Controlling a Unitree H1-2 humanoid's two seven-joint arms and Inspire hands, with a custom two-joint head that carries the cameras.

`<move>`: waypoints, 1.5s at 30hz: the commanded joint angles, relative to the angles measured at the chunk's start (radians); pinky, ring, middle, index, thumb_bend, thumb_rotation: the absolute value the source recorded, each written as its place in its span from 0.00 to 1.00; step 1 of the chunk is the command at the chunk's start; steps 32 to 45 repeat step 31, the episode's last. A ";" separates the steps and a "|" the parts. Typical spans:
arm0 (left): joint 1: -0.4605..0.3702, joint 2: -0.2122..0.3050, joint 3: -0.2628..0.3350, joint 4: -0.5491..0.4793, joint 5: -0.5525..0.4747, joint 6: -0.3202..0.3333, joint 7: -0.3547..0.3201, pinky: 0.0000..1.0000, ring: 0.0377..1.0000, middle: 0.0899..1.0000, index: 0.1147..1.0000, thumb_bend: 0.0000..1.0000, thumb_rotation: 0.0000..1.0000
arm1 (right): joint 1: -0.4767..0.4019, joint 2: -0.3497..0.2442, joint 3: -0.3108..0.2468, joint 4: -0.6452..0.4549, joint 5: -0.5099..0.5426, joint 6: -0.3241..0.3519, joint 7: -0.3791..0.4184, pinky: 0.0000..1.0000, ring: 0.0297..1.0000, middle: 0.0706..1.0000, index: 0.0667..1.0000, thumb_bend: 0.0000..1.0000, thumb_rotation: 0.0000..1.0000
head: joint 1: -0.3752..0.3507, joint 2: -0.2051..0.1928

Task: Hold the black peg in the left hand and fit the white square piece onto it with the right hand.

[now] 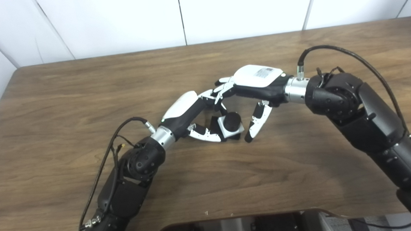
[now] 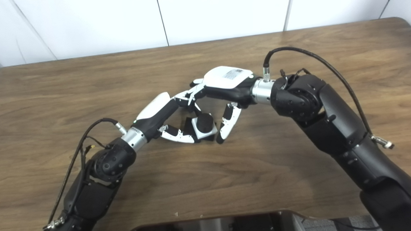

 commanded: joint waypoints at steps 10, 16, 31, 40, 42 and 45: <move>-0.004 0.019 -0.005 -0.002 -0.002 0.007 -0.024 0.82 0.96 0.90 0.42 0.52 0.08 | -0.013 -0.014 -0.006 0.010 -0.050 0.036 0.005 0.93 0.97 0.97 1.00 0.96 0.29 | 0.002 -0.001; -0.007 0.023 -0.002 0.004 -0.008 0.007 -0.027 0.83 0.96 0.90 0.42 0.52 0.08 | 0.001 -0.012 -0.020 0.019 -0.052 0.025 -0.034 0.90 0.94 0.94 0.95 0.90 0.24 | -0.003 -0.007; 0.004 0.034 -0.001 0.011 -0.008 -0.009 -0.023 0.81 0.95 0.89 0.42 0.52 0.08 | 0.118 0.004 -0.191 0.027 0.016 0.069 -0.191 0.69 0.83 0.83 0.76 0.80 0.13 | -0.031 -0.026; 0.004 0.034 -0.001 0.011 -0.008 -0.009 -0.023 0.81 0.95 0.89 0.42 0.52 0.08 | 0.118 0.004 -0.191 0.027 0.016 0.069 -0.191 0.69 0.83 0.83 0.76 0.80 0.13 | -0.031 -0.026; 0.004 0.034 -0.001 0.011 -0.008 -0.009 -0.023 0.81 0.95 0.89 0.42 0.52 0.08 | 0.118 0.004 -0.191 0.027 0.016 0.069 -0.191 0.69 0.83 0.83 0.76 0.80 0.13 | -0.031 -0.026; 0.004 0.034 -0.001 0.011 -0.008 -0.009 -0.023 0.81 0.95 0.89 0.42 0.52 0.08 | 0.118 0.004 -0.191 0.027 0.016 0.069 -0.191 0.69 0.83 0.83 0.76 0.80 0.13 | -0.031 -0.026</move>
